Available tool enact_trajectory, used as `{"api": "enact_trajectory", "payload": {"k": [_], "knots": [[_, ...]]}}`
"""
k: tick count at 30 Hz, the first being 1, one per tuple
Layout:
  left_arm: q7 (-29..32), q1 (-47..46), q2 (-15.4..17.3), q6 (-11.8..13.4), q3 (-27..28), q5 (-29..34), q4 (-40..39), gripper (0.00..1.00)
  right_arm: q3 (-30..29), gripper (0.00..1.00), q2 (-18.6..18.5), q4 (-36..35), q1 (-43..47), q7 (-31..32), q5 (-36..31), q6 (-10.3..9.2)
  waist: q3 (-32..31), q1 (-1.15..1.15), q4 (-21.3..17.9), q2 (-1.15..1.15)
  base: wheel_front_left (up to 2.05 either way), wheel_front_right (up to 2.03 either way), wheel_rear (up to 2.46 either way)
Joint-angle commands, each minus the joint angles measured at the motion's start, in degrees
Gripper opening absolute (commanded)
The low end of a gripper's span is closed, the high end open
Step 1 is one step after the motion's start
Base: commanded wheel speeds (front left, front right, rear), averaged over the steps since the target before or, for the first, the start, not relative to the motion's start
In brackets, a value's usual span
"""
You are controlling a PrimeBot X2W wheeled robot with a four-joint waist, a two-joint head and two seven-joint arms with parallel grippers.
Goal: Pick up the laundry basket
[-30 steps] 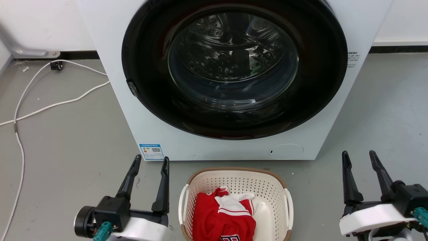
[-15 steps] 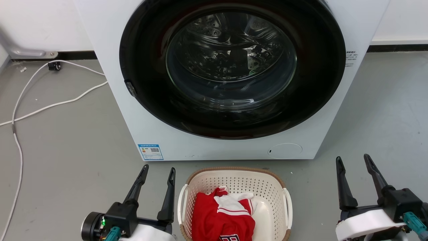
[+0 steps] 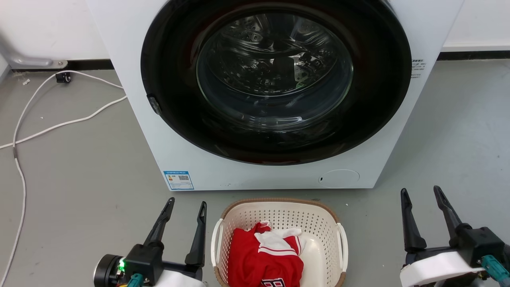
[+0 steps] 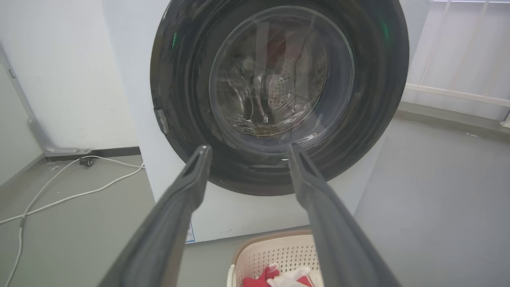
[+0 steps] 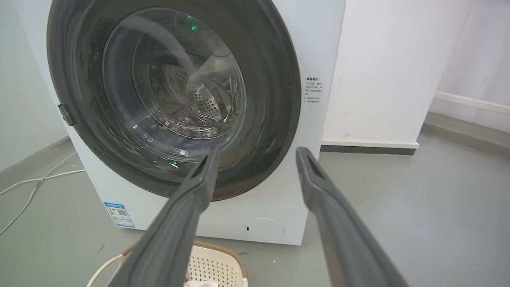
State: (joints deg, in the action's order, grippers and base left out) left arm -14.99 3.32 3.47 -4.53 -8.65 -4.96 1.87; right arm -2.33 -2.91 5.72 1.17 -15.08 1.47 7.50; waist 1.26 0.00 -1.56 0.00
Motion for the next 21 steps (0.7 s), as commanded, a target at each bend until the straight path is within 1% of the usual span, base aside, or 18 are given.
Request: {"api": "enact_trajectory", "payload": {"k": [1,6,15,21], "knots": [[-0.30,0.66,-0.07,-0.22,0.29,-0.20,0.07,1.00,-0.05,1.00,0.05,0.42,0.10,-0.13,1.05,-0.02,-0.03,0.00,0.00,0.00,0.00,0.00,0.00],[-0.23,0.87,-0.41,-0.85,1.41,-1.45,0.48,1.00,-0.21,1.00,0.05,2.12,-0.57,-0.13,5.17,-0.02,-0.18,0.00,-0.02,0.00,0.00,0.00,0.00],[-0.23,1.14,-0.57,-1.45,1.59,-0.65,2.46,1.00,0.08,1.00,0.05,3.46,-0.80,-0.13,4.70,-0.02,-0.53,0.00,0.04,0.00,0.00,0.00,0.00],[-0.23,1.17,-0.59,-1.53,1.39,-1.70,3.22,1.00,0.19,1.00,0.05,3.50,-0.91,-0.13,4.79,-0.02,-0.67,0.00,0.09,0.00,0.00,0.00,0.00]]}}
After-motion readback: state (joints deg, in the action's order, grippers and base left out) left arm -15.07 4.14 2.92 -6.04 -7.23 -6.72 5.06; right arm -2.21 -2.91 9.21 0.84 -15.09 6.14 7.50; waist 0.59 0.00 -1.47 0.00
